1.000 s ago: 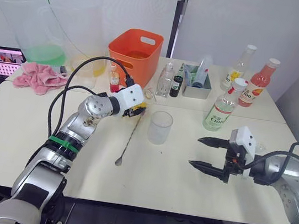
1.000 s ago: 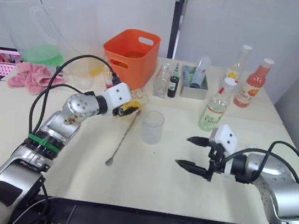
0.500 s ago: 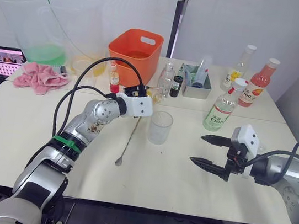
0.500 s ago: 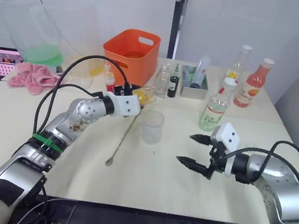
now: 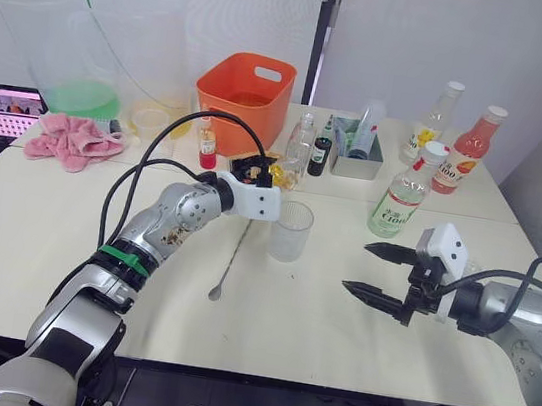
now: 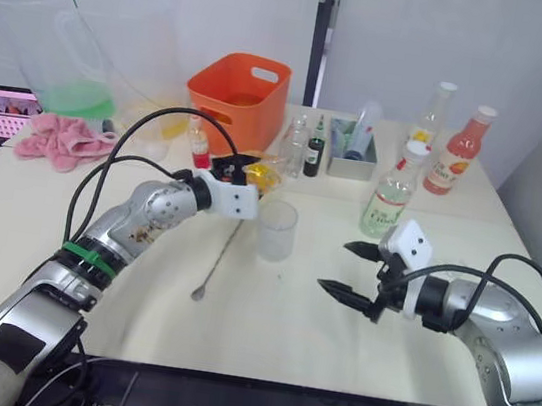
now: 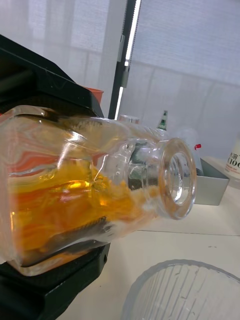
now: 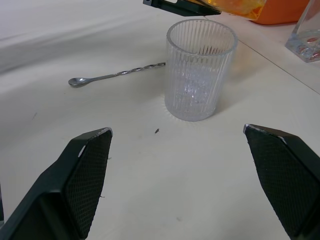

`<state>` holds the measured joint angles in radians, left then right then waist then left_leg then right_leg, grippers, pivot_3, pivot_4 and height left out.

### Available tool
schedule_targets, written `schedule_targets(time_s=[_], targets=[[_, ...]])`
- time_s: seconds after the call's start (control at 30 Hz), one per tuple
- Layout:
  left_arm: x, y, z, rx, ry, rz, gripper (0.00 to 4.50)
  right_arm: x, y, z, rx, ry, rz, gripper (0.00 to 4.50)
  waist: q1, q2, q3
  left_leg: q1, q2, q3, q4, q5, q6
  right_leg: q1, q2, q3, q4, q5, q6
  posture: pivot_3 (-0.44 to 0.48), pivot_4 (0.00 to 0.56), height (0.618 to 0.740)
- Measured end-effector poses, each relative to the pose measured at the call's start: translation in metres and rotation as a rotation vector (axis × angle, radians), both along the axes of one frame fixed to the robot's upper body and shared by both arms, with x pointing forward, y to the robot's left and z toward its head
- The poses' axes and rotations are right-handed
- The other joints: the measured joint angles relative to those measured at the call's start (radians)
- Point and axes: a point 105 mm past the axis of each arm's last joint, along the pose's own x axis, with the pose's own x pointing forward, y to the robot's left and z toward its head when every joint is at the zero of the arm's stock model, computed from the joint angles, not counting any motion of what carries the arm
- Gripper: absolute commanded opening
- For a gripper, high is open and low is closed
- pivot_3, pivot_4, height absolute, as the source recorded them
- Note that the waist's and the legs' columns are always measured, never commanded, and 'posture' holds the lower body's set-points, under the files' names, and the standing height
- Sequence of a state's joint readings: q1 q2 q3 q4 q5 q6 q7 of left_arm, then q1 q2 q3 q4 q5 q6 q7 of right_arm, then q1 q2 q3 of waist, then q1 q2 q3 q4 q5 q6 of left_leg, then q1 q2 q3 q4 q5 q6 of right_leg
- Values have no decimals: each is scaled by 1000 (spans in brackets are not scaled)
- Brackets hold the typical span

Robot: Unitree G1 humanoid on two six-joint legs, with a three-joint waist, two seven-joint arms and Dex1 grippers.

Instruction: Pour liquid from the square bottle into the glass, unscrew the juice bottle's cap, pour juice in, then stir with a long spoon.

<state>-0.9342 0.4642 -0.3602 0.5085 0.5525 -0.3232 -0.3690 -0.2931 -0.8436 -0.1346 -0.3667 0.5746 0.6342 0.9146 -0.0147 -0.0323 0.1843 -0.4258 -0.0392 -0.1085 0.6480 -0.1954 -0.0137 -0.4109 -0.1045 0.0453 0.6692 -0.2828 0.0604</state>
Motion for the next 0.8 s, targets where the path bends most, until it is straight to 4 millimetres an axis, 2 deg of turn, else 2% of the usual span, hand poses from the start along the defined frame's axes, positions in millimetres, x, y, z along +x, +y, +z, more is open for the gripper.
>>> schedule_targets(time_s=[0.8], targets=[[-6, -10, 6, 249, -293, -55, 2785, -3, -2, 0, 20, 4, -19, 4471, 0, 0, 0, 0, -1, 0, 3, 0, 0, 0, 0, 0, 4, 0, 0, 0, 150, 740]])
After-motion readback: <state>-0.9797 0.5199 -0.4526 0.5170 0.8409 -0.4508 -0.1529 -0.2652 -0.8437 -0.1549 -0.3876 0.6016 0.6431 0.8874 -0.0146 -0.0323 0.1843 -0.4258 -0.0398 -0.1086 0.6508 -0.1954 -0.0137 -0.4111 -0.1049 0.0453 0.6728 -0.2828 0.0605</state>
